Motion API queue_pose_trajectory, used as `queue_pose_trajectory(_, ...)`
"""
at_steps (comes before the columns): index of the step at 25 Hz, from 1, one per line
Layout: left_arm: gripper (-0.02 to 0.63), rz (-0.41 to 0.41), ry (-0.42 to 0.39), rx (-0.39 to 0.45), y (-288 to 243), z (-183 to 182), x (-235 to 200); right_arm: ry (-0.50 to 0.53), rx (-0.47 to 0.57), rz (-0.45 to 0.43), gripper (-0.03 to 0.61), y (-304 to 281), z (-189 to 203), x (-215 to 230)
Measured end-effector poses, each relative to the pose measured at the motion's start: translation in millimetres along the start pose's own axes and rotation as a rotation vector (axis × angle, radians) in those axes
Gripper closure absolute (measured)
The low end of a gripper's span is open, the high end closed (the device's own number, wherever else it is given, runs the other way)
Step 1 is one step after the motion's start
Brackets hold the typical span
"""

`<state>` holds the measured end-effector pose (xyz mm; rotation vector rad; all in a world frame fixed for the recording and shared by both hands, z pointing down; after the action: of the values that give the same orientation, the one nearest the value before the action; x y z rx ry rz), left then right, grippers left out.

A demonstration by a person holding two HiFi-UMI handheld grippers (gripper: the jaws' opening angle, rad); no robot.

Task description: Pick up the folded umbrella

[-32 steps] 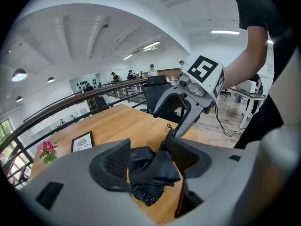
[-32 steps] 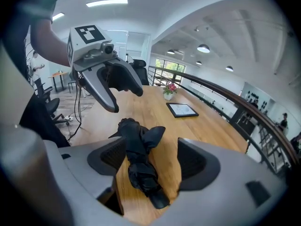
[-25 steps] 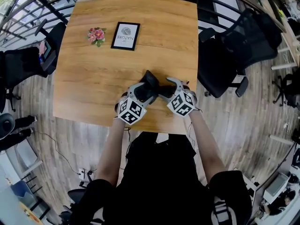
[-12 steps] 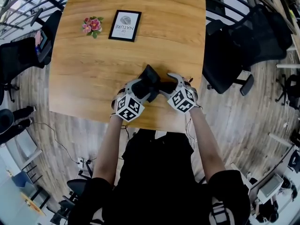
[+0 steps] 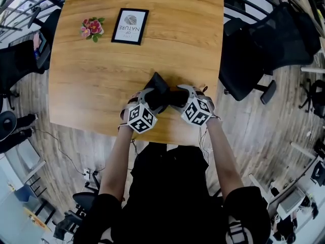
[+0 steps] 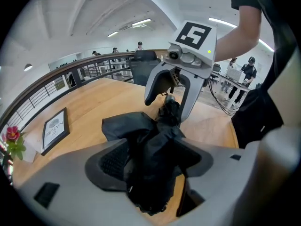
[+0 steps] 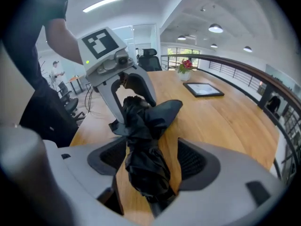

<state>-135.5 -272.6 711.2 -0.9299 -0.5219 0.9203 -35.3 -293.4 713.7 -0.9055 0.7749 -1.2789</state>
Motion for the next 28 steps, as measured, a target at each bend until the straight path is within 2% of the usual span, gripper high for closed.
queue_pose_trajectory(5, 0.298, 0.057, -0.031, -0.052, -11.8, 2.4, 7.6, 0.116, -0.150, -0.018, 0.222, -26.1, 29.5, -14.2)
queue_pose_trajectory(10, 0.295, 0.101, -0.063, -0.092, -18.9, 3.1, 8.6, 0.199, -0.211, 0.001, 0.224, -43.2, 34.4, -14.1)
queue_pose_trajectory(15, 0.295, 0.079, -0.158, -0.147, -29.5, 2.0, 16.8, 0.208, -0.208, -0.038, 0.242, -45.6, 36.8, -14.6)
queue_pose_trajectory(21, 0.295, 0.104, -0.178, -0.223, -39.1, 2.0, 16.9, 0.187, -0.221, -0.076, 0.270, -48.3, 36.4, -15.3)
queue_pose_trajectory(25, 0.296, 0.060, -0.194, -0.217, -38.1, 2.2, 19.5, 0.184, -0.227, -0.064, 0.272, -48.2, 37.0, -17.0)
queue_pose_trajectory(28, 0.307, 0.056, -0.203, -0.227, -37.8, 3.1, 20.5, 0.180, -0.230, -0.062, 0.290, -48.6, 36.7, -17.9)
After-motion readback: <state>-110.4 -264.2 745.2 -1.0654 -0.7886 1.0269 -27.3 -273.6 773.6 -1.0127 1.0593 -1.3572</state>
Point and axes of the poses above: the fingertips, and each gripper's own axes: y backward along the fingers, x to its right, z out of its underside, the point moved 5 cm from there along y, backward along the fingers, and after that the axes turned 11 degrees about -x, right-handed, at the moved point
